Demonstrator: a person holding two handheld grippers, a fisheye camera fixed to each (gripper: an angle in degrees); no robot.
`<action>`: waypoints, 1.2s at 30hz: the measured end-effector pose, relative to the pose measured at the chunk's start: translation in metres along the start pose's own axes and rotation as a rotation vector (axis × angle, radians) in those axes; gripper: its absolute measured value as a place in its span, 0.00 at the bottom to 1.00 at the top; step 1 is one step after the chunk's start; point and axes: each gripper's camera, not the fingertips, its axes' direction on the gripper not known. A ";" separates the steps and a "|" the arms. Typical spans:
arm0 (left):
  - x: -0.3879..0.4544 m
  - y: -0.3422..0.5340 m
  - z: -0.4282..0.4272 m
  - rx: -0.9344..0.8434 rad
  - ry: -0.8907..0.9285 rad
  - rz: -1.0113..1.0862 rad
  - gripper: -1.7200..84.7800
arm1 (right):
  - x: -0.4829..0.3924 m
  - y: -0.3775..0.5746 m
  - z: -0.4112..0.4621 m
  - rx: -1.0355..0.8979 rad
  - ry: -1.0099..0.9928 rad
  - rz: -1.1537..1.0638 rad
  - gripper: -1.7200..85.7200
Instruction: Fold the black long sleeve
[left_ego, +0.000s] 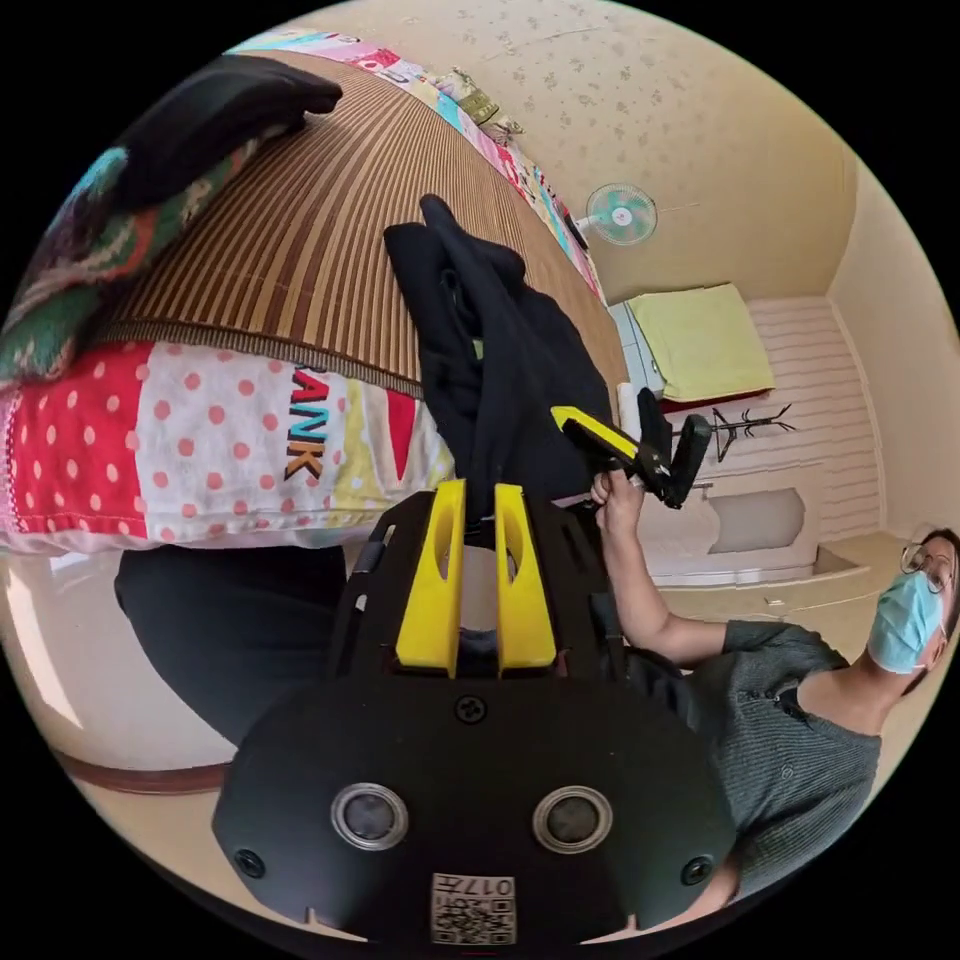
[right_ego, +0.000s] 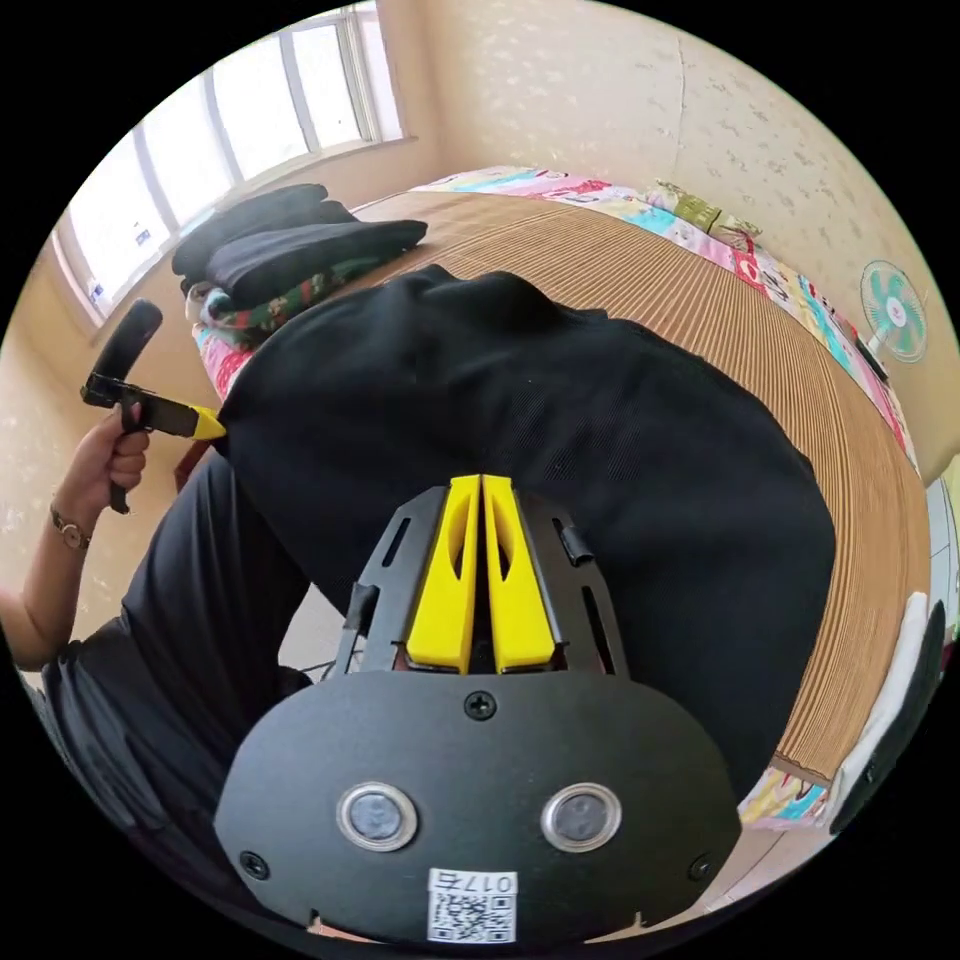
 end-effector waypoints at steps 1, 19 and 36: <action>-0.002 0.003 0.003 0.025 0.013 -0.035 0.10 | -0.001 0.000 -0.001 0.004 -0.019 0.001 0.03; 0.156 -0.062 0.026 0.259 0.255 0.204 0.08 | 0.049 0.084 -0.041 0.063 0.344 0.293 0.02; 0.275 -0.041 0.194 0.166 -0.061 0.415 0.17 | 0.170 0.259 -0.154 0.123 -0.302 0.701 0.05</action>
